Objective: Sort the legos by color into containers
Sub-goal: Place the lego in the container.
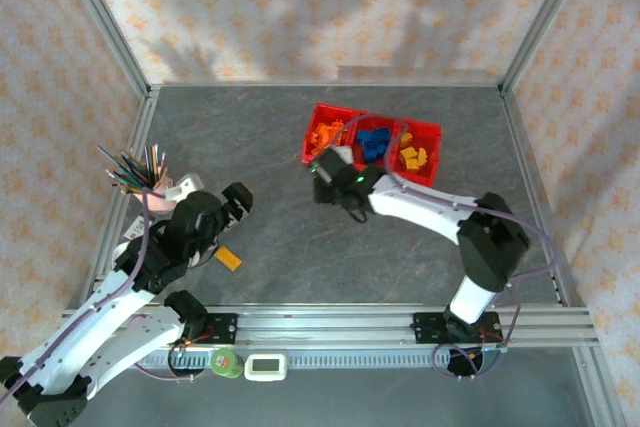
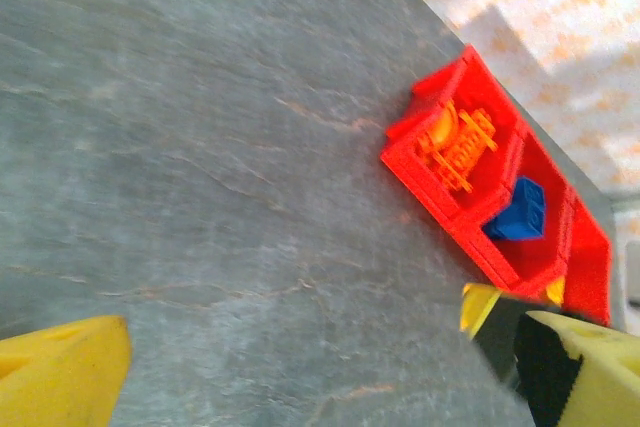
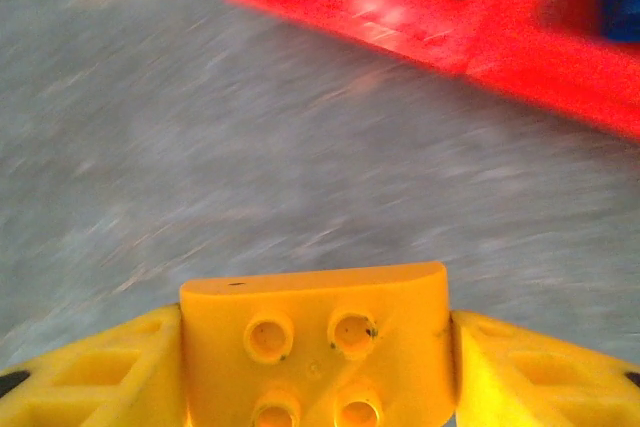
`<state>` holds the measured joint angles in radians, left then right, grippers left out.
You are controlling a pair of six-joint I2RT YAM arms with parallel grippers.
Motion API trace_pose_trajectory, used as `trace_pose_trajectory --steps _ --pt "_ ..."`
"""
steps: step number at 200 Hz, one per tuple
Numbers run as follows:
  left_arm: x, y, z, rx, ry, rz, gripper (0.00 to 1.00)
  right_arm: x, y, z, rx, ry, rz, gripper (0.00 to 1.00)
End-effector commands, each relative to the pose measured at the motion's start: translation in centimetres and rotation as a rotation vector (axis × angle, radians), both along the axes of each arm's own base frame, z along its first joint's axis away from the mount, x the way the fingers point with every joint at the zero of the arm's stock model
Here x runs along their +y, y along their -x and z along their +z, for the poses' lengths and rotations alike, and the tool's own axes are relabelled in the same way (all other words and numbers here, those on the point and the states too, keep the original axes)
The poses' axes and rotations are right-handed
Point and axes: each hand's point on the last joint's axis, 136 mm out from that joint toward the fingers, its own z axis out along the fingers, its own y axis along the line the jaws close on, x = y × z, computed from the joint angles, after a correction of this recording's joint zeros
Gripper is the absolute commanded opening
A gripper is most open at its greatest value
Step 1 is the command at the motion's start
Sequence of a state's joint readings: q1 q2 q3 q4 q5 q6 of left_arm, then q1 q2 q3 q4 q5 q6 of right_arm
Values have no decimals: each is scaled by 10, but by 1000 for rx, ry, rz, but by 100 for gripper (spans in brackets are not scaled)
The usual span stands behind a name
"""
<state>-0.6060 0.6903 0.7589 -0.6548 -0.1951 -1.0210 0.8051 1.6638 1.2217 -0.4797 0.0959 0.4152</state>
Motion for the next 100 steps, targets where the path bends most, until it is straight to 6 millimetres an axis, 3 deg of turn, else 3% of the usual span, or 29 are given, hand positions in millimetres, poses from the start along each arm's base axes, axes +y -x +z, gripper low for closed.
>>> trace_pose_trajectory --steps 1,29,55,100 --pt "-32 -20 19 -64 36 -129 99 -61 -27 16 -44 29 -143 60" --pt "-58 -37 16 -52 33 -223 99 -132 -67 28 -85 40 -308 60" --pt "-74 -49 15 -62 39 -270 99 -182 -101 28 -111 44 -420 60" --pt "-85 -60 11 -58 37 -309 99 -220 -140 15 -118 115 -493 62"
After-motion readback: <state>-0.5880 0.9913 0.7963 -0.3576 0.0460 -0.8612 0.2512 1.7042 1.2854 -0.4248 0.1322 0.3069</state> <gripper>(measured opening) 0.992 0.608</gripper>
